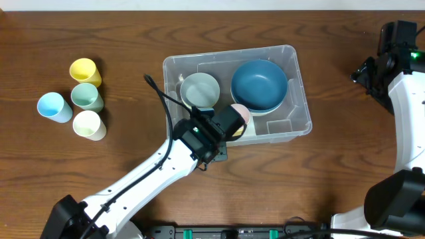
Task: Pack container
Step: 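Withdraw the left gripper from the container toward the cups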
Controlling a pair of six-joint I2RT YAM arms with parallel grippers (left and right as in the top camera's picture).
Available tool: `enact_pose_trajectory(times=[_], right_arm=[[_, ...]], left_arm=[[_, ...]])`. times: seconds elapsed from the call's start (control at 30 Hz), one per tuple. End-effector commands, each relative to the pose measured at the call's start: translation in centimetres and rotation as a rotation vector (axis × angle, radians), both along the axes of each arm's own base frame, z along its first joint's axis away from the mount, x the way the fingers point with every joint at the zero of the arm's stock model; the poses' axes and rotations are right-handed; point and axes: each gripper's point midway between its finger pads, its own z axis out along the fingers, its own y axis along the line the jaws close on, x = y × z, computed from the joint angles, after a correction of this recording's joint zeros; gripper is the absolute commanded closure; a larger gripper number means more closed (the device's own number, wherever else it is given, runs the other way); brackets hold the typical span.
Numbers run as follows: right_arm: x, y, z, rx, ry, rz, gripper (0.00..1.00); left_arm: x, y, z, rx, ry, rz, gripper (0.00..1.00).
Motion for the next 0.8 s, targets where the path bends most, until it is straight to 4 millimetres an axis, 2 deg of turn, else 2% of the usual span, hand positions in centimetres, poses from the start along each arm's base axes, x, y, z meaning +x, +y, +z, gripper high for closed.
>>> enact_pose_trajectory(times=[0.0,0.23,0.3,0.37,0.5,0.6,0.77], right_arm=[[-0.1,-0.4,0.2,-0.013,-0.003,-0.022,0.01],[-0.1,-0.4,0.2,-0.014,-0.004,-0.022,0.01],[-0.1,-0.4,0.2,-0.013,-0.003,-0.022,0.01],[-0.1,-0.4,0.2,-0.014,-0.004,-0.022,0.01],[-0.1,-0.4,0.2,-0.013,-0.004,-0.022,0.01],[-0.1,-0.4,0.2,-0.013,-0.004,-0.022,0.01],[-0.1,-0.4,0.2,-0.014,-0.004,-0.022,0.01]], left_arm=[[0.8,1.2,-0.6,0.042,-0.010,0.018,0.59],[1.0,1.5,-0.5,0.047,-0.010,-0.006,0.59],[1.0,1.5,0.1,0.042,-0.019,-0.025,0.59],[1.2,1.3,1.4,0.029,-0.043,-0.052,0.59],[1.9,1.5,6.0,-0.008,-0.137,-0.110,0.54],[2.7,3.6,9.6,-0.006,-0.218,-0.090,0.34],[4.3,9.9,13.3,0.032,-0.312,0.037,0.25]])
